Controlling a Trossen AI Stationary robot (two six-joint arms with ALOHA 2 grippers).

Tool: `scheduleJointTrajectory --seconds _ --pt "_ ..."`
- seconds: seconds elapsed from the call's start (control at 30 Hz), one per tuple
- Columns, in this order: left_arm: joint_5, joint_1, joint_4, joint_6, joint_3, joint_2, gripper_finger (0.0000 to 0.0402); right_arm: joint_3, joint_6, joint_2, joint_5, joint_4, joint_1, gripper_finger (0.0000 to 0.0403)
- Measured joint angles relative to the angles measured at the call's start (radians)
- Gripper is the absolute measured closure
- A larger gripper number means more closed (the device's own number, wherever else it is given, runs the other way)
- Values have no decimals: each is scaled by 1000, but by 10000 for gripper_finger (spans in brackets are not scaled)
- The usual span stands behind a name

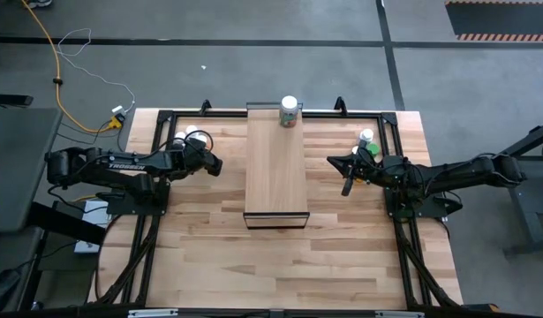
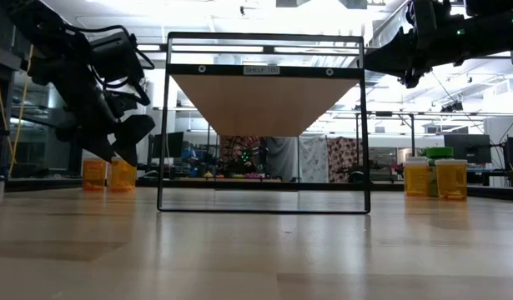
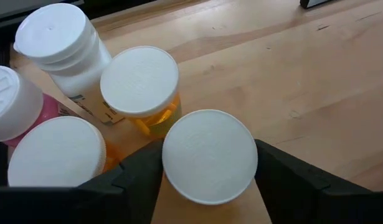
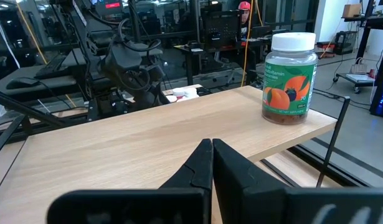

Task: Pick and place medicine bottles onto shelf by color
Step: Put the bottom left yellow pill bottle on the shelf

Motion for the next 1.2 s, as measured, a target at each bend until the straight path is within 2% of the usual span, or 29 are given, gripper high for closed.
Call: scheduleJointTrajectory --seconds 0.17,1.07,1.2 --pt "-1 0 0 0 0 0 196 0 0 0 0 0 0 403" --pt "-3 0 25 10 0 0 192 0 0 0 0 -3 0 403" --pt "22 0 19 19 19 -1 192 0 0 0 0 -10 0 403"
